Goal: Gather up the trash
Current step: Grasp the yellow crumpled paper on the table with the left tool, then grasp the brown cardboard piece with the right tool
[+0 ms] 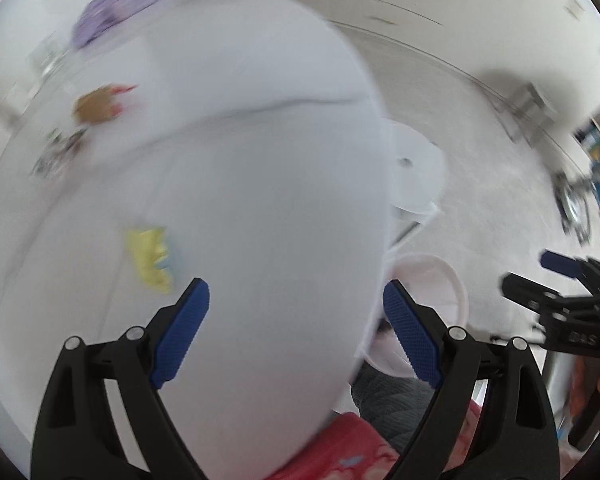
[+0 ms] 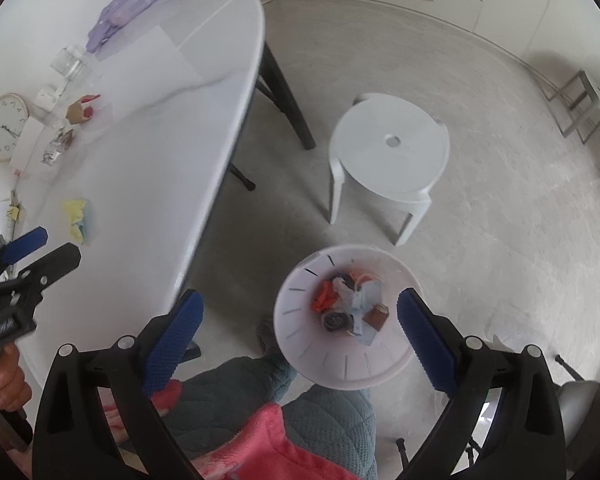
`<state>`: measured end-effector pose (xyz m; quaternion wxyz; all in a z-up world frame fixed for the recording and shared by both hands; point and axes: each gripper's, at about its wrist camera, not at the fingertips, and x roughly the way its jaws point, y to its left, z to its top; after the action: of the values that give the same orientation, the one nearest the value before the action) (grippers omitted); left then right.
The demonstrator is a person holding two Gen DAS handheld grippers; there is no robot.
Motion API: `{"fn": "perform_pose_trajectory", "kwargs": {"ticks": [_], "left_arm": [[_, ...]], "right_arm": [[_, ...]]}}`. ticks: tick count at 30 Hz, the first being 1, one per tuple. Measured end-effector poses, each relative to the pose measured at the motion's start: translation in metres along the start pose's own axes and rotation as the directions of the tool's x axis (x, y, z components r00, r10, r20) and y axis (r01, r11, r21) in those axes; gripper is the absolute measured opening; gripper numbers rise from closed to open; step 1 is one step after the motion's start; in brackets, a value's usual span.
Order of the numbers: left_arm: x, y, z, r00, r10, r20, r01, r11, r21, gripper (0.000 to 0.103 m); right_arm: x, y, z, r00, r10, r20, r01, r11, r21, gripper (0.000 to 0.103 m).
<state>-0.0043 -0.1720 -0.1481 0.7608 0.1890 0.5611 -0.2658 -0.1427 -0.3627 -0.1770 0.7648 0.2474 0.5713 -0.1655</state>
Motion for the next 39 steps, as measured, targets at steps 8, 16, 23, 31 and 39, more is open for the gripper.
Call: {"fn": "perform_pose_trajectory", "kwargs": {"ticks": [8,16,23,31,39], "left_arm": [[0.023,0.074,0.007,0.995,0.101,-0.018,-0.102,0.974,-0.203,0.091],[0.066,0.103,0.016,0.992,0.1,-0.075,-0.116,0.958,-0.261,0.092],[0.088,0.105,0.021,0.991,0.082,-0.107,-0.111,0.95,-0.293,0.092],[0.093,0.11,0.014,0.991,0.076,-0.108,-0.109,0.929,-0.354,0.091],[0.08,0.109,0.013,0.993,0.071,-0.09,-0.1,0.923,-0.373,0.034]], "right_arm": [[-0.002,0.048,0.03,0.999,0.015,0.031,-0.013,0.997,-0.076,0.1],[0.001,0.082,0.059,0.999,0.029,0.037,-0.025,0.993,-0.113,0.1],[0.014,0.097,0.072,1.0,0.015,0.001,-0.015,0.989,-0.15,0.1],[0.024,0.103,0.08,0.999,0.024,-0.02,-0.027,0.988,-0.152,0.1],[0.025,0.108,0.08,0.999,0.032,-0.025,-0.035,0.986,-0.165,0.101]]}}
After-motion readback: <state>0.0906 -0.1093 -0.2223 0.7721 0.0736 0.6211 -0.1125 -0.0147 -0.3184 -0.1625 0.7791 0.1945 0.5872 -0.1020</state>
